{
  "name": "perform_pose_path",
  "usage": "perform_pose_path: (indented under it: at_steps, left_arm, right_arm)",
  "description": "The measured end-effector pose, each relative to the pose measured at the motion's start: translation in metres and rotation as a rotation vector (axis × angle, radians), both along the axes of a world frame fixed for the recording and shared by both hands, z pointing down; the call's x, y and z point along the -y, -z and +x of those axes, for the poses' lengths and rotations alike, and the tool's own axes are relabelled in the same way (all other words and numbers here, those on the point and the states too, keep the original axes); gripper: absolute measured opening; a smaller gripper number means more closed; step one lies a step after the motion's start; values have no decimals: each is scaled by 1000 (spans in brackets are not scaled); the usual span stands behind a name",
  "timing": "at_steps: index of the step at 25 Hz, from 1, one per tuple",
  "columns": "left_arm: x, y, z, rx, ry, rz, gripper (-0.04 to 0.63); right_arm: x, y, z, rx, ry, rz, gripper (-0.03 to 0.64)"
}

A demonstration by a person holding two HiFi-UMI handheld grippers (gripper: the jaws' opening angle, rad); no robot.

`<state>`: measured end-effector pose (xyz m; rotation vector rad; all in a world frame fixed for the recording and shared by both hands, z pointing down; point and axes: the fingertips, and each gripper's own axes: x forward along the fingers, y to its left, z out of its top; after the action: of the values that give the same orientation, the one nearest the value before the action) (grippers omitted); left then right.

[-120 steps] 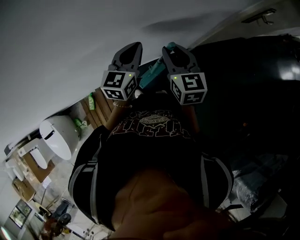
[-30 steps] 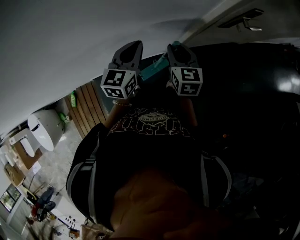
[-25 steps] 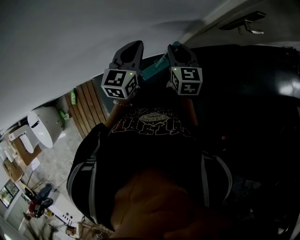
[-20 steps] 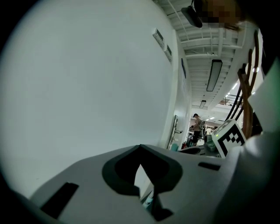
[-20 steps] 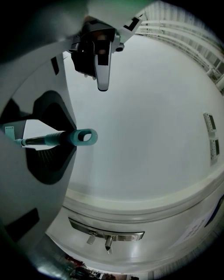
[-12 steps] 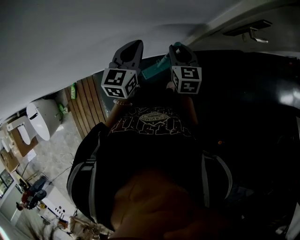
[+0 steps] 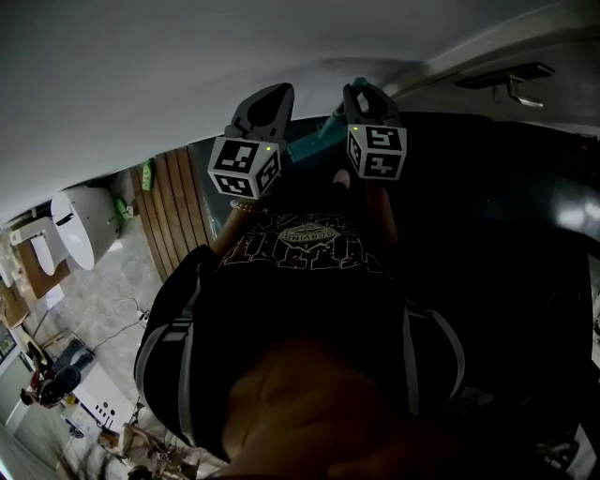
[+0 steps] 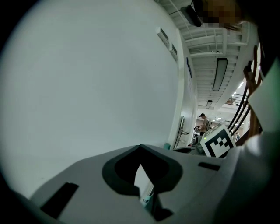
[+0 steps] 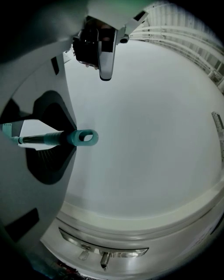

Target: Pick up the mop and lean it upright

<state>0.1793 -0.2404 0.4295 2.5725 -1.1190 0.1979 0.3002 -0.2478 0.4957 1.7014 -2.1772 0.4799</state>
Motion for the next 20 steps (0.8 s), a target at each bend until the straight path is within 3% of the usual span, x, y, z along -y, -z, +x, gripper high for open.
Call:
perform_pose_path:
  at_steps: [20]
  left_arm:
    - [13,-1,-17,-14,62,-12,38]
  right_arm:
    - [51,-4,-11,-1,32,-3,115]
